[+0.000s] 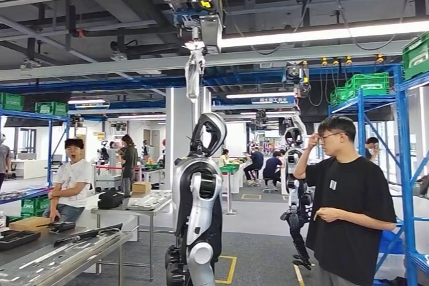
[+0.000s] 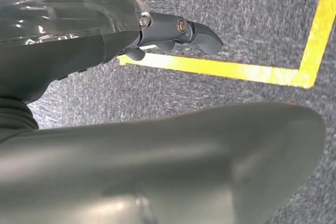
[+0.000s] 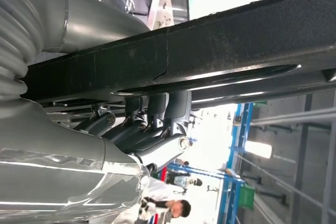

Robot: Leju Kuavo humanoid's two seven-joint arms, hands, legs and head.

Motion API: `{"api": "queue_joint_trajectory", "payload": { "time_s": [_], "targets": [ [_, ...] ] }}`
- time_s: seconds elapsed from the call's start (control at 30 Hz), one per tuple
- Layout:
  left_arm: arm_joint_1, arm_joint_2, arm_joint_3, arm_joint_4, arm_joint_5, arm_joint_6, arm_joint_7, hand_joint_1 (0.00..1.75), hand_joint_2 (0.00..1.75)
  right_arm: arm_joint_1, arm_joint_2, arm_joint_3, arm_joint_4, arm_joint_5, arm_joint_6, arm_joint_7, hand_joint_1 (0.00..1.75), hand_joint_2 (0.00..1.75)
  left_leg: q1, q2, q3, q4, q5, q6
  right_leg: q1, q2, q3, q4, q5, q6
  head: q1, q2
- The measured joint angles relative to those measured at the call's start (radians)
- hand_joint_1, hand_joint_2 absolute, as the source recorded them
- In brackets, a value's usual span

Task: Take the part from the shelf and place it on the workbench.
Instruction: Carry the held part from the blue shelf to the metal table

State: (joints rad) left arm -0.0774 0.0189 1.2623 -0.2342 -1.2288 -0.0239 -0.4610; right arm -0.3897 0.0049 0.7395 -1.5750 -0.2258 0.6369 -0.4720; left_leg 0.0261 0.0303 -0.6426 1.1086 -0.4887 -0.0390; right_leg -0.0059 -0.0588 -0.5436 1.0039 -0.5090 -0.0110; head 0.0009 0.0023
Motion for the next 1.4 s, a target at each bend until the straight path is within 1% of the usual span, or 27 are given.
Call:
{"api": "queue_joint_trajectory", "payload": {
  "time_s": [0.07,0.13,0.2,0.23,0.3,0.33,0.37,0.4,0.43,0.53,0.6,0.67,0.73,0.8,0.83,0.87,0.9,0.93,1.0,1.07,1.1,1.17,1.2,1.27,1.3,1.37,1.4],
  "targets": [
    [-0.003,0.0,0.001,0.0,0.001,0.0,-0.002,0.0,1.75,0.001,0.001,0.002,-0.009,0.006,-0.004,0.0,1.75,1.75,-0.006,0.027,0.035,-0.074,0.019,0.011,0.005,-0.013,0.0,0.005,-0.006,0.012,0.0,0.0],
    [-0.001,0.001,0.001,0.0,0.002,0.0,-0.002,0.0,1.75,0.003,0.001,0.004,-0.015,0.009,-0.006,0.001,1.75,1.75,-0.01,0.016,0.031,-0.077,0.017,0.029,0.006,-0.027,0.003,0.004,-0.008,0.021,0.0,0.0],
    [0.002,0.001,0.002,0.0,0.002,0.0,-0.002,0.0,1.75,0.004,0.001,0.006,-0.019,0.01,-0.008,0.001,1.75,1.75,-0.011,0.0,0.03,-0.079,0.02,0.042,0.001,-0.014,0.002,0.016,-0.025,0.03,0.0,0.0],
    [0.003,0.001,0.002,0.0,0.002,0.0,-0.002,0.0,1.75,0.004,0.001,0.007,-0.022,0.01,-0.009,0.0,1.75,1.75,-0.01,-0.007,0.03,-0.08,0.022,0.048,-0.001,0.005,-0.009,0.046,-0.048,0.033,0.0,0.0],
    [0.0,0.002,0.002,0.0,0.002,0.001,-0.001,0.0,1.75,0.007,0.0,0.007,-0.025,0.011,-0.009,0.0,1.75,1.75,-0.011,-0.024,0.03,-0.081,0.023,0.058,-0.002,0.042,-0.06,0.162,-0.113,0.033,0.0,0.0],
    [-0.001,0.002,0.002,0.0,0.002,0.001,0.001,0.0,1.75,0.01,-0.001,0.007,-0.026,0.011,-0.01,-0.001,1.75,1.75,-0.013,-0.034,0.029,-0.08,0.024,0.06,-0.002,0.049,-0.092,0.232,-0.141,0.031,0.0,0.0],
    [-0.001,0.002,0.002,0.0,0.001,0.001,0.003,0.0,1.75,0.014,-0.002,0.007,-0.026,0.011,-0.011,-0.002,1.75,1.75,-0.016,-0.045,0.03,-0.08,0.024,0.062,-0.001,0.052,-0.116,0.28,-0.152,0.029,0.0,0.0],
    [-0.001,0.002,0.002,0.0,0.001,0.001,0.006,0.0,1.75,0.018,-0.003,0.007,-0.026,0.011,-0.012,-0.004,1.75,1.75,-0.019,-0.057,0.03,-0.08,0.024,0.063,0.0,0.054,-0.124,0.293,-0.144,0.026,0.0,0.0],
    [0.0,0.002,0.002,0.0,0.0,0.001,0.008,0.0,1.75,0.022,-0.005,0.007,-0.027,0.012,-0.014,-0.006,1.75,1.75,-0.021,-0.068,0.031,-0.08,0.025,0.064,0.002,0.057,-0.113,0.265,-0.116,0.021,0.0,0.0],
    [0.0,0.001,0.002,0.0,-0.002,0.001,0.012,0.0,1.75,0.028,-0.01,0.007,-0.034,0.018,-0.019,-0.02,1.75,1.75,-0.023,-0.1,0.032,-0.078,0.026,0.062,0.007,0.102,-0.032,0.077,-0.016,0.0,0.0,0.0],
    [0.0,0.0,0.002,0.0,-0.004,0.002,0.012,0.0,1.75,0.032,-0.016,0.007,-0.038,0.023,-0.019,-0.027,1.75,1.75,-0.02,-0.117,0.025,-0.078,0.03,0.055,0.01,0.121,-0.011,0.022,-0.002,-0.006,0.0,0.0],
    [0.004,0.0,0.003,0.0,-0.006,0.002,0.013,0.0,1.75,0.035,-0.019,0.007,-0.041,0.027,-0.019,-0.032,1.75,1.75,-0.017,-0.124,0.018,-0.078,0.033,0.046,0.009,0.107,-0.009,0.01,0.001,-0.007,0.0,0.0],
    [0.007,0.001,0.003,0.0,-0.007,0.003,0.013,0.0,1.75,0.036,-0.021,0.007,-0.045,0.027,-0.019,-0.034,1.75,1.75,-0.018,-0.097,0.006,-0.053,0.011,0.037,0.005,0.089,-0.005,-0.001,0.007,-0.012,0.0,0.0],
    [0.004,0.001,0.003,0.0,-0.007,0.0,0.015,0.0,1.75,0.04,-0.023,0.008,-0.046,0.027,-0.017,-0.035,1.75,1.75,-0.017,-0.061,-0.037,0.042,-0.045,0.027,0.003,0.067,-0.002,-0.005,0.009,-0.014,0.0,0.0],
    [0.001,0.001,0.003,0.0,-0.007,-0.003,0.018,0.0,1.75,0.043,-0.025,0.008,-0.046,0.027,-0.015,-0.035,1.75,1.75,-0.013,-0.053,-0.067,0.105,-0.073,0.022,0.003,0.055,-0.003,-0.005,0.009,-0.014,0.0,0.0],
    [0.0,0.0,0.003,0.0,-0.007,-0.007,0.022,0.0,1.75,0.045,-0.027,0.008,-0.044,0.027,-0.012,-0.035,1.75,1.75,-0.009,-0.049,-0.088,0.154,-0.088,0.017,0.004,0.044,-0.003,-0.005,0.008,-0.014,0.0,0.0],
    [0.001,0.0,0.004,0.0,-0.007,-0.01,0.029,0.0,1.75,0.047,-0.027,0.009,-0.042,0.027,-0.009,-0.035,1.75,1.75,-0.005,-0.045,-0.096,0.173,-0.087,0.013,0.003,0.033,-0.004,-0.004,0.007,-0.013,0.0,0.0],
    [0.003,0.0,0.005,0.0,-0.006,-0.013,0.035,0.0,1.75,0.048,-0.028,0.01,-0.04,0.026,-0.006,-0.035,1.75,1.75,-0.001,-0.04,-0.084,0.154,-0.068,0.009,0.003,0.024,-0.003,-0.004,0.006,-0.011,0.0,0.0],
    [0.004,-0.001,0.008,0.0,-0.005,-0.017,0.047,0.0,1.75,0.047,-0.027,0.012,-0.038,0.024,-0.001,-0.036,1.75,1.75,0.003,-0.014,-0.02,0.036,-0.011,0.003,0.002,0.007,0.001,-0.001,0.0,-0.002,0.0,0.0],
    [0.0,-0.003,0.011,0.0,-0.003,-0.019,0.06,0.0,1.75,0.043,-0.026,0.013,-0.037,0.018,0.003,-0.036,1.75,1.75,-0.002,0.014,0.025,-0.056,0.016,0.011,0.007,-0.008,0.002,0.005,-0.007,0.01,0.0,0.0],
    [-0.001,-0.003,0.013,0.0,-0.001,-0.02,0.067,0.0,1.75,0.041,-0.025,0.014,-0.036,0.014,0.005,-0.035,1.75,1.75,-0.006,0.02,0.029,-0.07,0.014,0.018,0.01,-0.016,0.002,0.006,-0.009,0.015,0.0,0.0],
    [0.001,-0.004,0.017,0.0,0.001,-0.025,0.079,0.0,1.75,0.036,-0.023,0.017,-0.032,0.004,0.01,-0.032,1.75,1.75,-0.01,0.006,0.026,-0.071,0.015,0.033,0.009,-0.029,0.005,0.006,-0.013,0.023,0.0,0.0],
    [0.004,-0.004,0.02,0.0,0.002,-0.028,0.083,0.0,1.75,0.032,-0.022,0.019,-0.03,-0.001,0.012,-0.03,1.75,1.75,-0.011,-0.001,0.026,-0.072,0.016,0.039,0.007,-0.023,0.005,0.011,-0.021,0.027,0.0,0.0],
    [0.006,-0.004,0.024,0.0,0.002,-0.035,0.088,0.0,1.75,0.024,-0.021,0.022,-0.026,-0.009,0.014,-0.027,1.75,1.75,-0.01,-0.015,0.027,-0.074,0.019,0.05,0.002,0.013,-0.015,0.066,-0.062,0.032,0.0,0.0],
    [0.005,-0.004,0.025,0.0,0.002,-0.038,0.09,0.0,1.75,0.021,-0.02,0.023,-0.024,-0.013,0.016,-0.025,1.75,1.75,-0.011,-0.023,0.027,-0.074,0.019,0.055,0.001,0.034,-0.041,0.125,-0.094,0.032,0.0,0.0],
    [0.003,-0.004,0.027,0.0,0.002,-0.042,0.092,0.0,1.75,0.019,-0.021,0.025,-0.018,-0.017,0.018,-0.023,1.75,1.75,-0.015,-0.042,0.027,-0.074,0.019,0.061,0.002,0.05,-0.106,0.26,-0.146,0.029,0.0,0.0],
    [0.003,-0.004,0.027,0.0,0.002,-0.044,0.093,0.0,1.75,0.019,-0.021,0.026,-0.014,-0.019,0.019,-0.023,1.75,1.75,-0.018,-0.053,0.028,-0.074,0.02,0.063,0.003,0.052,-0.125,0.296,-0.149,0.025,0.0,0.0]
  ]
}}
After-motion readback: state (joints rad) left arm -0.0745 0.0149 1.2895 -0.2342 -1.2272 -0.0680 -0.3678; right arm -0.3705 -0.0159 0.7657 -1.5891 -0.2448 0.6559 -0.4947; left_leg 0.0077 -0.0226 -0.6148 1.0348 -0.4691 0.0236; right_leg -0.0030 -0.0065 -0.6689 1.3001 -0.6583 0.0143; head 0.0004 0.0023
